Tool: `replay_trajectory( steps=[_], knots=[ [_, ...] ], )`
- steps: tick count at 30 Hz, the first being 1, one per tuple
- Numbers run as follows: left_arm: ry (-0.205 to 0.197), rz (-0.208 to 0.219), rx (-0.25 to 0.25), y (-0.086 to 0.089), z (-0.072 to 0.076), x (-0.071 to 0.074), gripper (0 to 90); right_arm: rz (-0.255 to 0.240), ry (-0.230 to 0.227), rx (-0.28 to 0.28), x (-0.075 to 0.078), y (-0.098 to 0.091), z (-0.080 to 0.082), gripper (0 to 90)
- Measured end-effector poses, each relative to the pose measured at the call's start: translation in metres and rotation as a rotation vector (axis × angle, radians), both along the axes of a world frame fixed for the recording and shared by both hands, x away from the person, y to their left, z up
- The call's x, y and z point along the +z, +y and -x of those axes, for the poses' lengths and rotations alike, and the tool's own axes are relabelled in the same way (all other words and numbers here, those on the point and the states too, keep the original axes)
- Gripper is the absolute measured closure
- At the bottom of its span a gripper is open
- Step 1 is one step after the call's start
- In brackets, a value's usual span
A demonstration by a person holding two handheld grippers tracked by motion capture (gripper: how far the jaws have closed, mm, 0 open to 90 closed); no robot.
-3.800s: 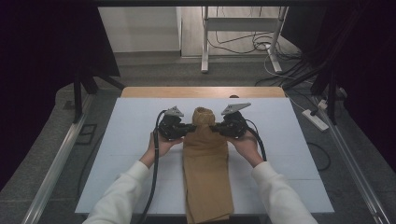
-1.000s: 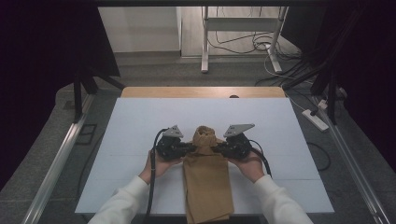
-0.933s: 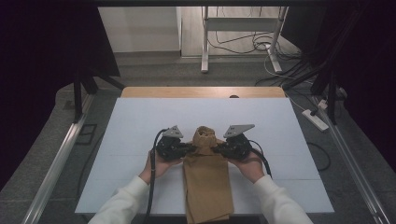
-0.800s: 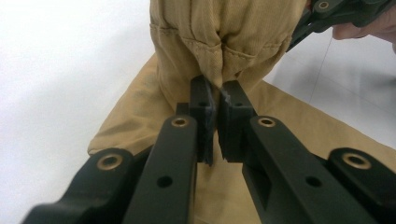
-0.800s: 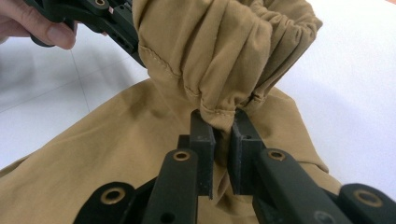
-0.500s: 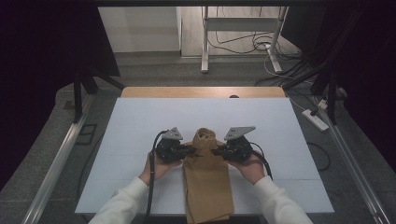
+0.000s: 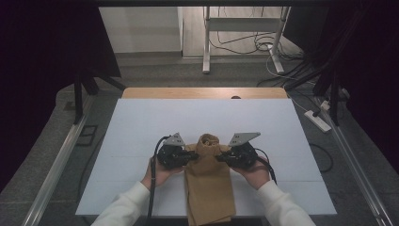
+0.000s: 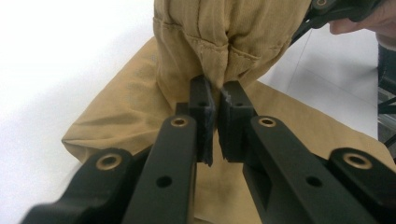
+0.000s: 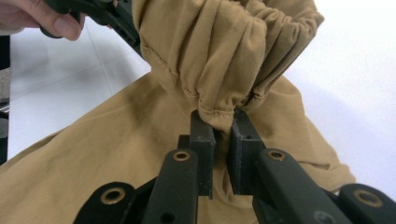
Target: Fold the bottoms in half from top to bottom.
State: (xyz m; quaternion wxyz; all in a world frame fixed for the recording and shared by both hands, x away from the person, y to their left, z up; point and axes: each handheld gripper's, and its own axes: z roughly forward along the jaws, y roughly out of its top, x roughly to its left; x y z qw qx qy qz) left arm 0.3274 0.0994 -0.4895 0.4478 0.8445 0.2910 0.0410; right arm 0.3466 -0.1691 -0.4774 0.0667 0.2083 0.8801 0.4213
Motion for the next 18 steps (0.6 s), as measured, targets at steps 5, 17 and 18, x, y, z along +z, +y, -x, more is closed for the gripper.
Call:
replay_trajectory(
  steps=[5,17,18],
  knots=[
    [0.005,-0.008,0.002,-0.001,0.001,-0.002,83.9,-0.001,0.016,-0.001,-0.005,0.000,0.001,81.9],
    [0.010,0.012,-0.013,0.002,0.017,-0.002,83.3,-0.010,0.013,0.020,-0.003,-0.003,0.014,81.9],
    [0.008,0.011,-0.018,0.002,0.019,-0.001,83.1,-0.011,0.015,0.021,-0.002,-0.004,0.016,81.8]
  ],
)
